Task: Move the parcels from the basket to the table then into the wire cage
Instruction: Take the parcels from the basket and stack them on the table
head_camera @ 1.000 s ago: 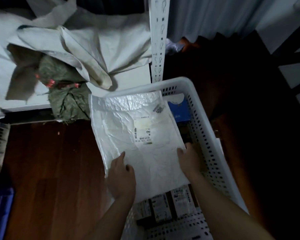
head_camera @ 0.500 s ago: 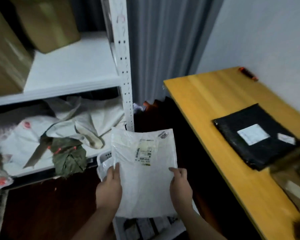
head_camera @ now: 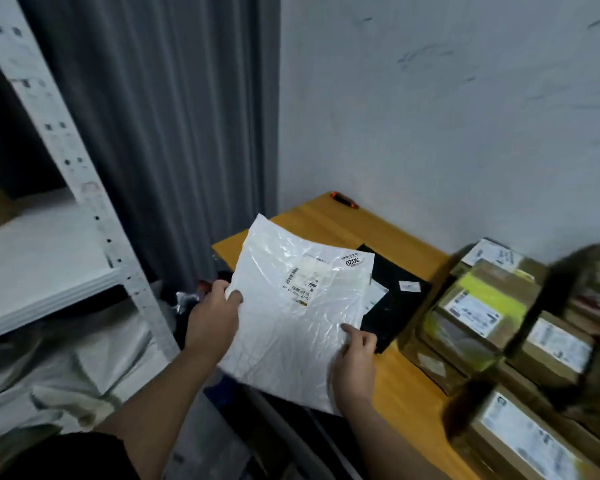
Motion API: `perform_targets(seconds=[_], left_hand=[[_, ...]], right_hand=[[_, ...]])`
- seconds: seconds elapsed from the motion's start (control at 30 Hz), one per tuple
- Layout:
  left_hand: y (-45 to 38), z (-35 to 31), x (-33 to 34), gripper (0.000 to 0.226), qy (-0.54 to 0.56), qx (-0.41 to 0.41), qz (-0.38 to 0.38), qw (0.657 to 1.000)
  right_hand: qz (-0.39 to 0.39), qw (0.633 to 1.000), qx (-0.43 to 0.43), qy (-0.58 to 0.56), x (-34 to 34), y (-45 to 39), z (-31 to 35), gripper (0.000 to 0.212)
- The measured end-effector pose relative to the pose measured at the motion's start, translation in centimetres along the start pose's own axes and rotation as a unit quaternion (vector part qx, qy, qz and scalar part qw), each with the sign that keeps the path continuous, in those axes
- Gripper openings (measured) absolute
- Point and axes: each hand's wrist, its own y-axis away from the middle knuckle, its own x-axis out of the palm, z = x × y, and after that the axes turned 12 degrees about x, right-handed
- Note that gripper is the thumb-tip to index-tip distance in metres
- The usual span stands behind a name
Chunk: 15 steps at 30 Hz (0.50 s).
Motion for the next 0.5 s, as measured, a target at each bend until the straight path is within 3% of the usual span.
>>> perform_targets(seconds=[0.1, 0.33, 0.5], left_hand=[[-5.2, -3.5, -0.7, 0.021, 0.019, 0.017, 0.037, 0.999], [-15.7, -10.2, 2.6, 0.037, 0.088, -0.027, 0.189, 0.978], [-20.6, -13.0, 5.7, 0.042, 0.029, 0.04, 0.211, 0.976]], right_hand=[[-0.035, 0.999, 0.027, -0.031, -1.8, -3.1, 0.0, 0.047], [-0.046, 0.992, 0.109, -0.043, -4.2, -11.5, -0.9, 0.052], [-0.037, 0.985, 0.161, -0.041, -3.5, -16.0, -1.5, 0.059]])
